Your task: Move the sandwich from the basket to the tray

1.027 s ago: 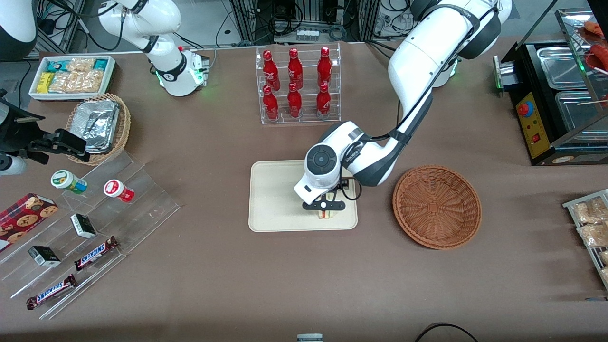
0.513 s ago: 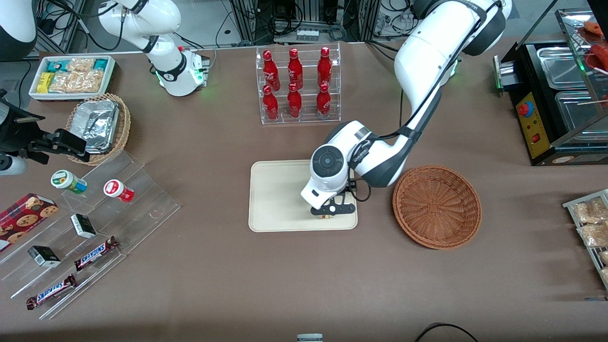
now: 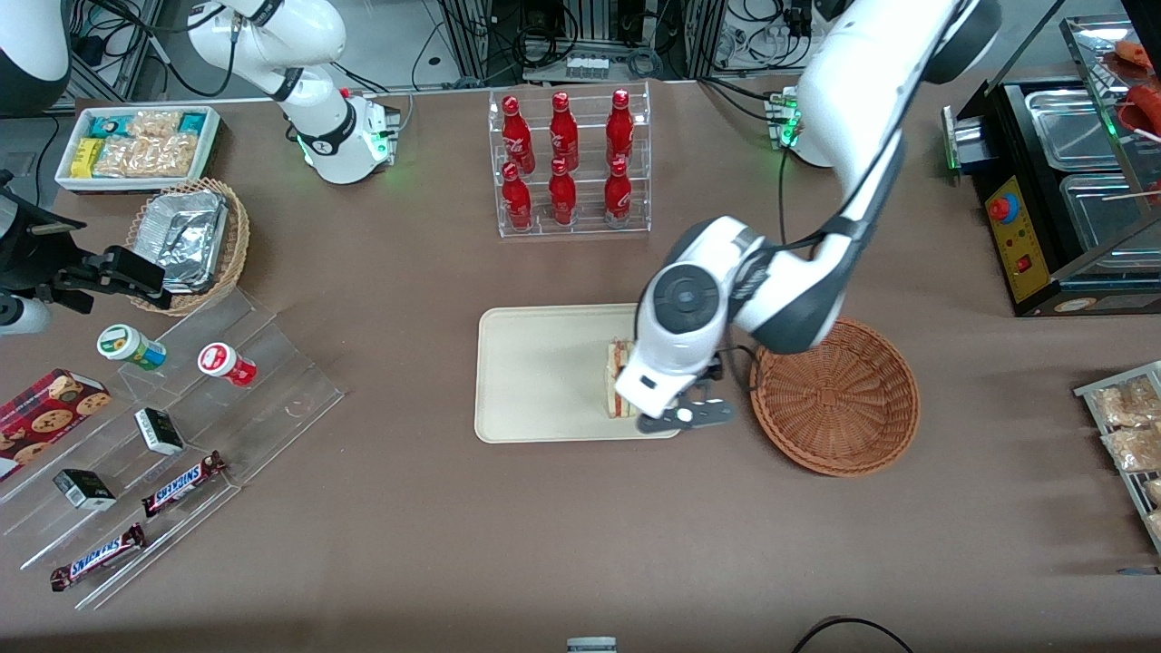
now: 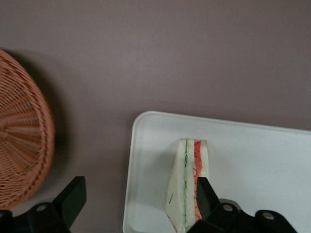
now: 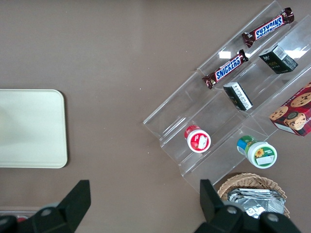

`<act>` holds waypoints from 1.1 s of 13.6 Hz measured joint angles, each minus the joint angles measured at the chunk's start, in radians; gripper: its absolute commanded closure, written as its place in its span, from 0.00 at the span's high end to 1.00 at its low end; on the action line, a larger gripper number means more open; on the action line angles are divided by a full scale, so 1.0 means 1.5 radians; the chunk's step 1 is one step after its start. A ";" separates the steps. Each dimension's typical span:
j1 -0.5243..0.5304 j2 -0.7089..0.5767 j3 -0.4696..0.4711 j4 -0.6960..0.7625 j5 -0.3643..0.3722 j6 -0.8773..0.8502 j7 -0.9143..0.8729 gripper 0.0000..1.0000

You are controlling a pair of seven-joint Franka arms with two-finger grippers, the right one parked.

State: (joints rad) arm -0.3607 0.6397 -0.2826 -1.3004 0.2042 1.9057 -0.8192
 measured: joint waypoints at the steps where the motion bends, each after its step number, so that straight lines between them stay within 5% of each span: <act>1: 0.011 -0.014 0.000 0.000 0.000 -0.007 0.000 1.00; 15: 0.220 -0.135 0.001 0.000 -0.041 -0.125 0.076 1.00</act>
State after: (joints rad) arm -0.0302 0.4369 -0.2817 -1.3002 0.1427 1.7182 -0.7045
